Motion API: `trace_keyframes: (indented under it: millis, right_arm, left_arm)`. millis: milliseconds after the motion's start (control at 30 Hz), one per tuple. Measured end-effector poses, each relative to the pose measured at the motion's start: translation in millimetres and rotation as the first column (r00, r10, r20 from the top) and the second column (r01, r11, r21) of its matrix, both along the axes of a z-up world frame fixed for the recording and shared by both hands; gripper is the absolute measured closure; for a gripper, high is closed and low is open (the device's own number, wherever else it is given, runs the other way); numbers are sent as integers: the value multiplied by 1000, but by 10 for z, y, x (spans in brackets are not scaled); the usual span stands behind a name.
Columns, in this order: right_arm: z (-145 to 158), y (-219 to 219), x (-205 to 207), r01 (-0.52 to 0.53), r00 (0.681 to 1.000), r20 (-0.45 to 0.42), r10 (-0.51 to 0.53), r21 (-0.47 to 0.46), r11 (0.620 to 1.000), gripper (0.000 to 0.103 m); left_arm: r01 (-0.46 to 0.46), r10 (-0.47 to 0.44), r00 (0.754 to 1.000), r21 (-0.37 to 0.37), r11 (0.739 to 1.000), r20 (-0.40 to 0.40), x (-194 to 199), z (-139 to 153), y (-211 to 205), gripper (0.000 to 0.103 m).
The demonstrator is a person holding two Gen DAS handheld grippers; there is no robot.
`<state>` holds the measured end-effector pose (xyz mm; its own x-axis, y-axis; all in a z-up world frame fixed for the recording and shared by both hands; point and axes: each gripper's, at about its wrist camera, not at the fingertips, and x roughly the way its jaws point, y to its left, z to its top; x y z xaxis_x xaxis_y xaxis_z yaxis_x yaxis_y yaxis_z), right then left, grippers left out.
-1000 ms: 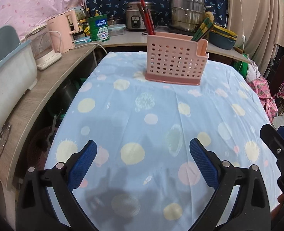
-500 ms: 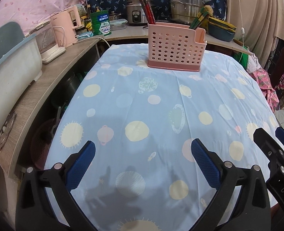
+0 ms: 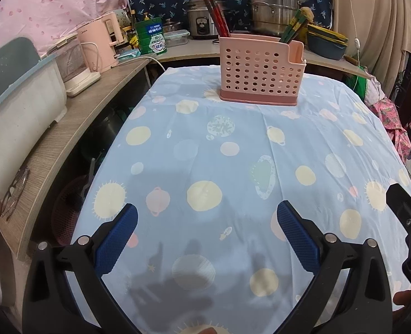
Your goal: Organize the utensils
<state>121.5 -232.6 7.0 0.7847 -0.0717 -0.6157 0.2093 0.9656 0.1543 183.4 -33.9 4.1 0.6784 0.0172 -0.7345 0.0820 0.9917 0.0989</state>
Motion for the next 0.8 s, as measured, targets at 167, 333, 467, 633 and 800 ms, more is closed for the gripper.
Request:
trace_keyframes:
  millis: [167,333,467,633,800]
  right_arm:
    - [28,-15,14,5,1000,19,-5,-7,1000,7]
    - [44,-7,40,6,1000,24,-6,-16,1000,7]
    - [26,-2,74,1,1000,15,-1,-7,1000,7]
    - [18,8,109,-2,1000,15,2,-10,1000,7]
    - [18,2,118,-2,1000,15,2,-9,1000,7]
  left_arm:
    - [0,0,1000,10,1000,10,24,18,-18,7]
    - [-4,3,1000,12,1000,19,52,42,-27,7]
    - [-8,8,1000,12,1000,28,76,70,-27,7]
    - [-12,12,999,9,1000,35,104,90,-35,7]
    - [-15,15,999,14,1000,49,109,113,-45,7]
